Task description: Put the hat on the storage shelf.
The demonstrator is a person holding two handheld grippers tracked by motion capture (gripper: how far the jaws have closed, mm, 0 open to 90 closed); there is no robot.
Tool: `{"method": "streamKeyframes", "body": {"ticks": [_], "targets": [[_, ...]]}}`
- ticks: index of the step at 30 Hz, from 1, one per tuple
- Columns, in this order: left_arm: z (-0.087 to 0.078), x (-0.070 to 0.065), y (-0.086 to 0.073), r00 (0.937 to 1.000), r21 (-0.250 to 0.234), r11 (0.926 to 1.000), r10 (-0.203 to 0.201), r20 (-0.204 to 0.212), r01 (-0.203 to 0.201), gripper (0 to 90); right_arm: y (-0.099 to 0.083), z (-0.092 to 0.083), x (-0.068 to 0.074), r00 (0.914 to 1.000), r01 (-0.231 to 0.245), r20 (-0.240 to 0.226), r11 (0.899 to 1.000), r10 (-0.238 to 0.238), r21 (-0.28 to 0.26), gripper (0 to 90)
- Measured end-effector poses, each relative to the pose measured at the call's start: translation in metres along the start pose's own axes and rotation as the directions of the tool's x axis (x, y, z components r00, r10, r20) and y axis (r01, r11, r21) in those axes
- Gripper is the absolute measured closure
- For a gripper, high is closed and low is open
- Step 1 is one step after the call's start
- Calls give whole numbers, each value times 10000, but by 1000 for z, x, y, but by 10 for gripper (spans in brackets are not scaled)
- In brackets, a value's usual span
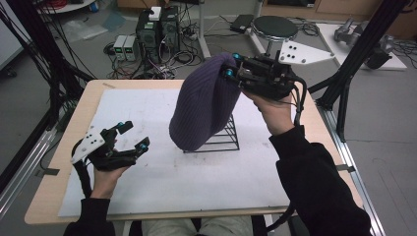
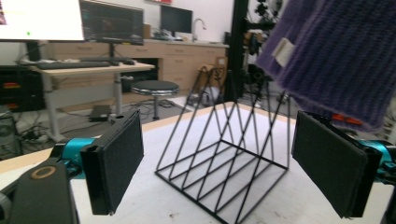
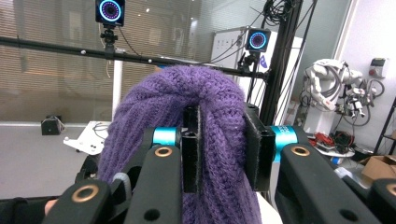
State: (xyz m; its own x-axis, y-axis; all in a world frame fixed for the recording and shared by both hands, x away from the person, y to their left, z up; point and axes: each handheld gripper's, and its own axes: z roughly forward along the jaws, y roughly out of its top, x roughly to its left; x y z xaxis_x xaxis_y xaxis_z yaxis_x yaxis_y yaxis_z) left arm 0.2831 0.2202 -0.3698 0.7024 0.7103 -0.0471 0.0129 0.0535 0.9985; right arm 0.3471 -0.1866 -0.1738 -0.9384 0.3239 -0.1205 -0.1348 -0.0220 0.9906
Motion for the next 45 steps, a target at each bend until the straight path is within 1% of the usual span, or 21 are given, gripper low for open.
{"method": "streamKeyframes", "body": {"ticks": [6, 8, 10, 14, 18, 21, 23, 25, 28, 29, 31, 32, 33, 38, 39, 40, 41, 42, 43, 44, 45], "targets": [[9, -3, 4, 9989, 22, 10000, -29, 458, 28, 171, -2, 5, 1, 9997, -224, -20, 9997, 224, -121, 721], [10, -3, 4, 9986, -27, 10000, -9, 523, 11, 171, -3, 6, 1, 9993, -370, -37, 9989, 369, -276, 721], [12, -4, 6, 9981, -93, 9999, -109, 602, 115, 171, -3, 7, 1, 9986, -525, -73, 9975, 522, -467, 721], [14, -5, 10, 9955, -377, 9989, -248, 919, 283, 171, -4, 9, 0, 9980, -630, -28, 9962, 629, -596, 721], [18, -8, 15, 9914, -532, 9979, -287, 1274, 357, 171, -4, 11, 0, 9976, -692, -8, 9952, 693, -694, 721], [22, -11, 18, 9863, -646, 9967, -377, 1609, 486, 171, -4, 12, -1, 9974, -721, -34, 9944, 720, -773, 721], [26, -13, 20, 9829, -690, 9965, -347, 1808, 479, 171, -5, 14, 0, 9970, -772, -77, 9939, 768, -784, 719], [30, -15, 21, 9765, -722, 9959, -380, 2120, 545, 171, -5, 15, 0, 9969, -781, -92, 9941, 776, -752, 719], [38, -19, 22, 9649, -655, 9964, -355, 2603, 543, 171, -6, 18, 1, 9966, -813, -155, 9943, 805, -694, 718], [40, -21, 23, 9629, -588, 9970, -328, 2680, 504, 171, -6, 19, 1, 9971, -754, -152, 9948, 746, -678, 717], [44, -25, 23, 9628, -477, 9984, -173, 2698, 313, 171, -7, 22, 3, 9967, -788, -218, 9950, 776, -607, 716], [46, -26, 23, 9616, -442, 9986, -156, 2742, 288, 172, -7, 23, 3, 9968, -769, -252, 9953, 755, -586, 716], [48, -27, 24, 9591, -379, 9989, -148, 2826, 266, 172, -7, 23, 3, 9968, -769, -252, 9953, 755, -586, 716], [55, -29, 23, 9541, -251, 9993, -203, 2987, 291, 194, -8, 26, 4, 9961, -827, -342, 9954, 811, -478, 713], [56, -29, 23, 9546, -176, 9991, -313, 2962, 382, 213, -8, 26, 5, 9957, -877, -349, 9952, 862, -437, 712], [56, -28, 23, 9535, -142, 9986, -436, 2983, 501, 275, -8, 26, 4, 9961, -827, -349, 9955, 812, -468, 711], [57, -27, 22, 9511, -139, 9982, -515, 3044, 585, 275, -8, 26, 4, 9961, -827, -349, 9955, 812, -468, 711], [57, -26, 22, 9494, -170, 9981, -517, 3098, 599, 321, -8, 25, 4, 9958, -861, -337, 9953, 846, -452, 711], [56, -25, 22, 9491, -210, 9980, -502, 3111, 597, 392, -8, 25, 4, 9958, -869, -311, 9953, 856, -437, 711], [56, -24, 22, 9464, -255, 9979, -481, 3195, 593, 496, -8, 24, 4, 9959, -864, -297, 9954, 852, -405, 711], [55, -24, 23, 9463, -299, 9978, -466, 3201, 592, 726, -7, 22, 4, 9967, -798, -205, 9960, 790, -413, 710]]}}
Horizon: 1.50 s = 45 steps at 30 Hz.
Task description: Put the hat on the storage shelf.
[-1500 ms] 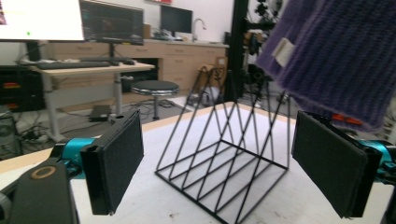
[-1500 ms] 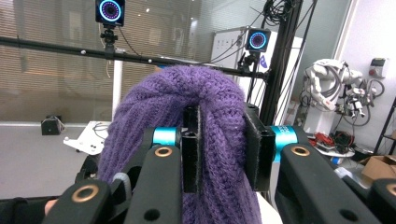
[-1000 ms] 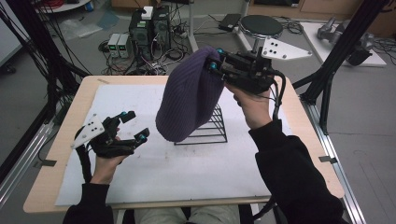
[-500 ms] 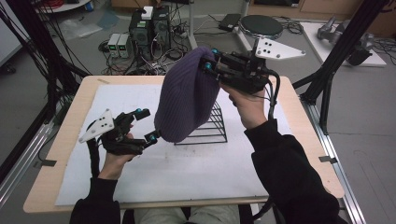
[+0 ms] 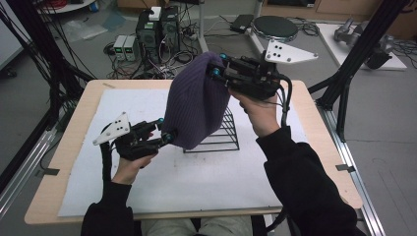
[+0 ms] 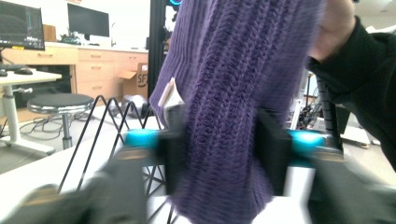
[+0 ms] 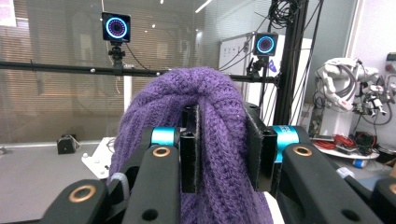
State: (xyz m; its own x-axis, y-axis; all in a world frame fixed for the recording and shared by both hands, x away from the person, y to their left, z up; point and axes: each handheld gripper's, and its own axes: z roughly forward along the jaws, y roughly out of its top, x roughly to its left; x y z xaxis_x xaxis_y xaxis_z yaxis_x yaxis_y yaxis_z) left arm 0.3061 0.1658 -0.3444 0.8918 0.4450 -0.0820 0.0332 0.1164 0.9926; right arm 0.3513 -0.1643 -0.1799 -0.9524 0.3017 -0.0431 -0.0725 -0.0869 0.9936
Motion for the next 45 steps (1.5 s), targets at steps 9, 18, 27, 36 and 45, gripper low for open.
{"method": "streamKeyframes", "body": {"ticks": [9, 18, 27, 36, 45], "targets": [[-6, 8, 4, 9971, -826, 9964, -255, -720, 195, 834, -2, -19, -5, 9987, -121, 493, 9997, 132, -213, 711], [3, 12, 4, 9948, -1150, 9929, -414, -928, 306, 836, -2, -30, -10, 9967, -13, 811, 9999, 24, -140, 711], [18, 14, 18, 9962, -1503, 9883, -380, -789, 258, 836, 11, -46, -19, 9905, 274, 1358, 9993, -236, -263, 711], [40, 18, 28, 9974, -1640, 9863, -284, -665, 172, 836, 22, -62, -29, 9837, 453, 1760, 9981, -373, -414, 713], [58, 17, 29, 9977, -1787, 9839, -81, -666, -39, 834, 27, -76, -35, 9733, 657, 2233, 9968, -538, -464, 713]]}}
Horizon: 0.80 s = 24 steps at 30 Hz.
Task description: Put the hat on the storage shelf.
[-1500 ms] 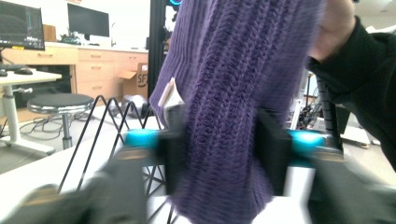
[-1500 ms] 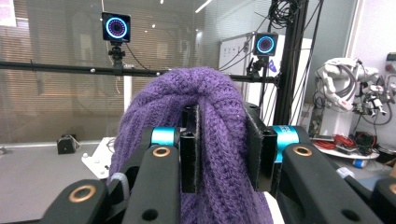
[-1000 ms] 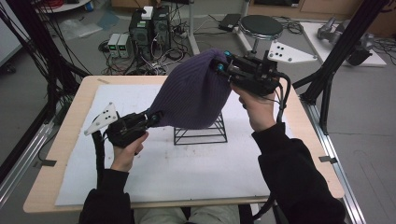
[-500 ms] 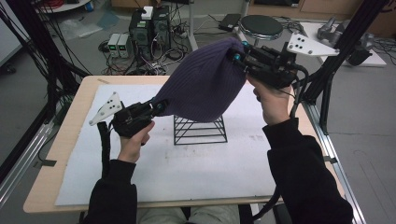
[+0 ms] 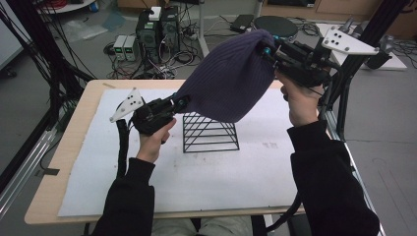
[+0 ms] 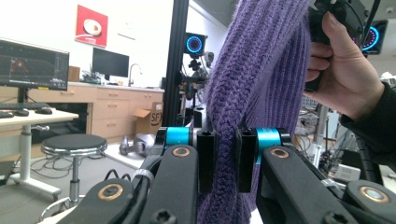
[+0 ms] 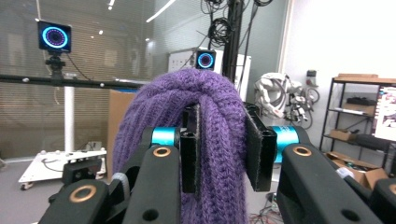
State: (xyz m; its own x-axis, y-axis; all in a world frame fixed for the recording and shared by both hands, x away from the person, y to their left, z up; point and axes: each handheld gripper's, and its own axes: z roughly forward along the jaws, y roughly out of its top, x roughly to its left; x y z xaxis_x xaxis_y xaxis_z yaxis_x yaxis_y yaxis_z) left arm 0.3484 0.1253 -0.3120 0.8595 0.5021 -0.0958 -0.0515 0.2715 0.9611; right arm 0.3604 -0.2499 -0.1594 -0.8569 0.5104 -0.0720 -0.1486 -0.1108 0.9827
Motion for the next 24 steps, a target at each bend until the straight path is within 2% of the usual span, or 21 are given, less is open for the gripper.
{"method": "streamKeyframes", "body": {"ticks": [4, 13, 18, 20, 24], "targets": [[7, 1, -2, 9998, -151, 9998, 92, -202, -95, 834, 1, -3, -2, 9999, 67, 144, 10000, -68, 11, 714], [20, 2, -9, 9988, -64, 9996, 275, -405, -278, 833, -1, -8, -8, 9985, 144, 518, 9997, -153, 171, 715], [26, 4, -17, 9983, 208, 9992, 354, -472, -345, 832, -6, -10, -12, 9975, 153, 679, 9995, -172, 282, 715], [28, 5, -20, 9989, 272, 9992, 291, -376, -281, 832, -9, -11, -14, 9971, 81, 748, 9995, -102, 296, 716], [31, 5, -26, 9981, 448, 9983, 389, -482, -367, 832, -14, -12, -17, 9968, -63, 795, 9992, 30, 404, 715]]}}
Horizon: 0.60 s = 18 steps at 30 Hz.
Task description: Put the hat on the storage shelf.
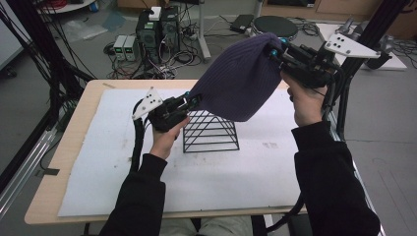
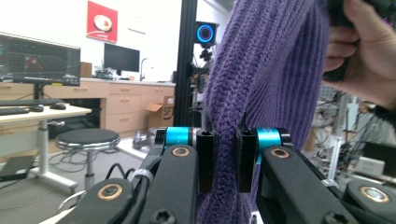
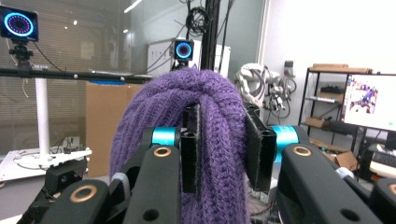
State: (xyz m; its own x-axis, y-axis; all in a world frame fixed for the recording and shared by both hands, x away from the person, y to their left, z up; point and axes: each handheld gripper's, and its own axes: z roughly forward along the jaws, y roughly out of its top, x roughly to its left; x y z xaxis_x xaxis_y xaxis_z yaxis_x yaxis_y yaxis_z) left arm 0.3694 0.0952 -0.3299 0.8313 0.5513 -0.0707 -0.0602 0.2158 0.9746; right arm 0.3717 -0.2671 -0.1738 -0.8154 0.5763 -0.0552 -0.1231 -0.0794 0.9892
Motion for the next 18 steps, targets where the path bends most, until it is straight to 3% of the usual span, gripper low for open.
{"method": "streamKeyframes", "body": {"ticks": [11, 18], "targets": [[-9, 2, -24, 9986, 199, 9986, -490, -195, 494, 830, -21, 1, 2, 9995, -215, -212, 9988, 225, 437, 715], [-21, 7, -33, 9977, 431, 9973, -574, -373, 589, 829, -35, 8, 4, 9982, -454, -363, 9963, 482, 727, 715]]}}
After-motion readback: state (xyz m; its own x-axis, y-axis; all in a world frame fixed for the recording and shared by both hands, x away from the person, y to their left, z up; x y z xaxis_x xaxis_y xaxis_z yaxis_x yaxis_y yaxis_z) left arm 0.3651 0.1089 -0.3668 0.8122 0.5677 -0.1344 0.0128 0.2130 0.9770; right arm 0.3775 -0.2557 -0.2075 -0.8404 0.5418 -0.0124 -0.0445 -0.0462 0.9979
